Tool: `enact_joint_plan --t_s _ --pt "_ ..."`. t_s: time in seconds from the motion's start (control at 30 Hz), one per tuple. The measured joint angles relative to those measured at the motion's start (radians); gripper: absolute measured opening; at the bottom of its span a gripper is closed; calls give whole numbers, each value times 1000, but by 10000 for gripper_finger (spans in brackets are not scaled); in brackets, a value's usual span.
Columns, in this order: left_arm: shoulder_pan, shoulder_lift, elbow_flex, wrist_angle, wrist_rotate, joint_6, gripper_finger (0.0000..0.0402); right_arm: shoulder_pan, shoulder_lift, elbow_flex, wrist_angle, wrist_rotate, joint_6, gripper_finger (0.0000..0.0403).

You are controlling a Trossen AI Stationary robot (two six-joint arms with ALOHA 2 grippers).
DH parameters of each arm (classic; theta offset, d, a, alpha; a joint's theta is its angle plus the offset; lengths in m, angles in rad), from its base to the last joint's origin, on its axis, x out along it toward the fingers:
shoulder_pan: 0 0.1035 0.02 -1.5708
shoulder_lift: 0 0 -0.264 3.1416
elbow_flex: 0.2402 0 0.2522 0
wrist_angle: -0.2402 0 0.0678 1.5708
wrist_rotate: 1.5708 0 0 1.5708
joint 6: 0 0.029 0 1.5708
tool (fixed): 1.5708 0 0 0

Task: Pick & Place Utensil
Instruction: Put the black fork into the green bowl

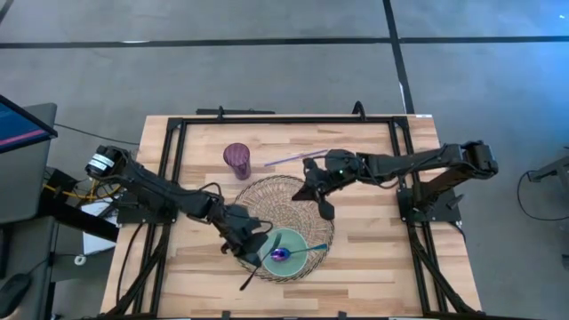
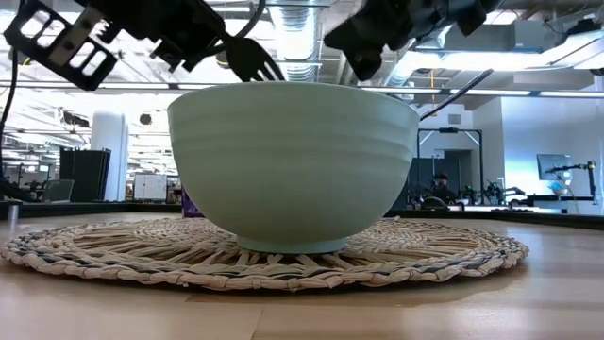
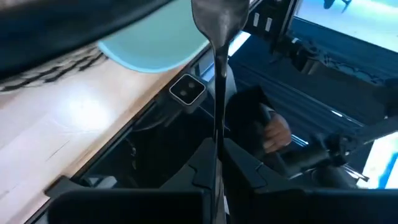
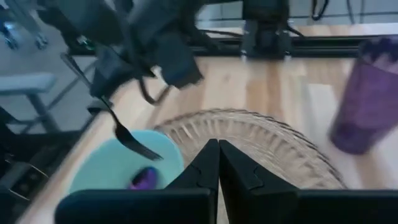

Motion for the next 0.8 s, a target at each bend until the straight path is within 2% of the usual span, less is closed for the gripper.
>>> enact_joint_plan --t_s 0.23,0.4,0.63,0.8 --pt "12 54 1 14 36 52 14 88 99 -1 17 2 70 1" --pt "16 101 0 19 102 159 14 128 164 -1 115 5 118 0" --pt "30 110 0 26 104 336 14 140 212 -2 161 4 156 0" --pt "57 111 0 26 103 363 14 149 254 -1 192 2 189 0"
